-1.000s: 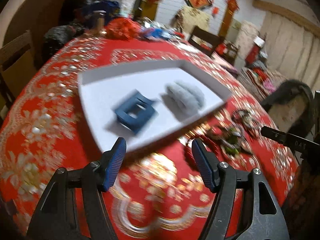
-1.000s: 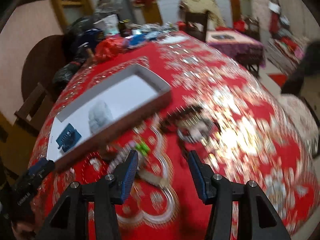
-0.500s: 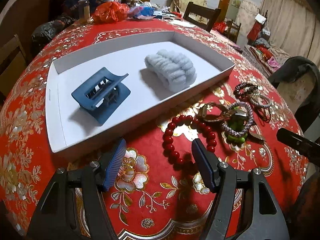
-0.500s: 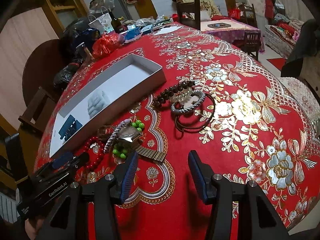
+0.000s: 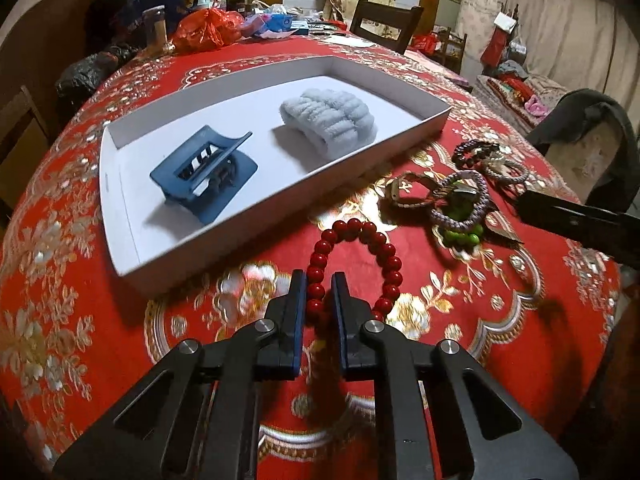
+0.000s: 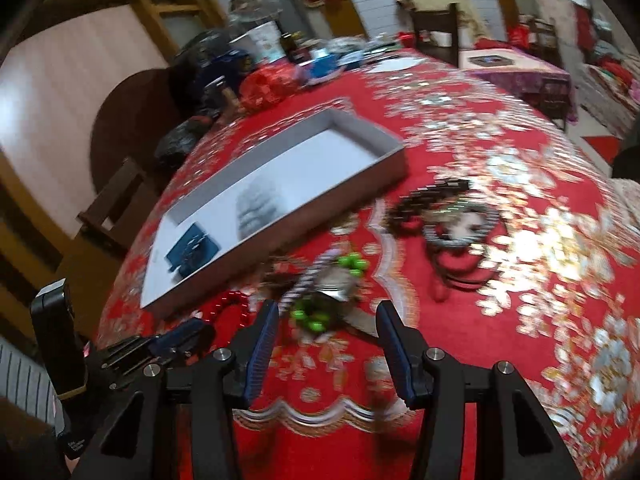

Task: Organize jewelry
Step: 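Grasp the red bead bracelet with the left gripper, then grasp the grey braided bracelet with the right gripper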

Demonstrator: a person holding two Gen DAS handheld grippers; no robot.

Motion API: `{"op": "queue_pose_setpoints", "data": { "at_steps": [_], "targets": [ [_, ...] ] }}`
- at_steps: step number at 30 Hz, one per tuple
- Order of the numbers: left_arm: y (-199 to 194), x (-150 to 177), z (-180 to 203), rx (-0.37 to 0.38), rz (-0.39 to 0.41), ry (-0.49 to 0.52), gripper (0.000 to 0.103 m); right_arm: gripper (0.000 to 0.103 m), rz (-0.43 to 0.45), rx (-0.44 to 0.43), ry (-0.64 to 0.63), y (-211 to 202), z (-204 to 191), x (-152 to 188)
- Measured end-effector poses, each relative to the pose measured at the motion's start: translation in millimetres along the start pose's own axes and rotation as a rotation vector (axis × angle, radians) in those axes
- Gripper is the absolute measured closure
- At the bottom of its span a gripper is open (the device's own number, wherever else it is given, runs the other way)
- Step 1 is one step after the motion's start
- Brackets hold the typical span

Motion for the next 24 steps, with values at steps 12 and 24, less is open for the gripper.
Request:
{"op": "queue_pose_setpoints", "data": {
  "at_steps": [12, 24],
  "targets": [
    [-1.5, -0.9, -1.2, 0.019, -0.002, -0.025, 0.092, 0.075, -0.048, -0.101, 0.030, 37.7, -12.2, -3.2],
    [-0.8, -0.9, -0.4, 0.013, -0.001, -0.020, 0.092, 0.097, 0.073, -0.042, -0.044, 5.9, -14.3, -18.3]
  ]
}}
Point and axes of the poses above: each gripper's, at about its wrist camera, not at the fingertips, and y roughly the way its jaws point, z to its right, x to its underside, the point moved 5 cm from there along y, roughly the way its jaws point, and after that the axes turned 10 degrees about -y, right-handed, at the moved point
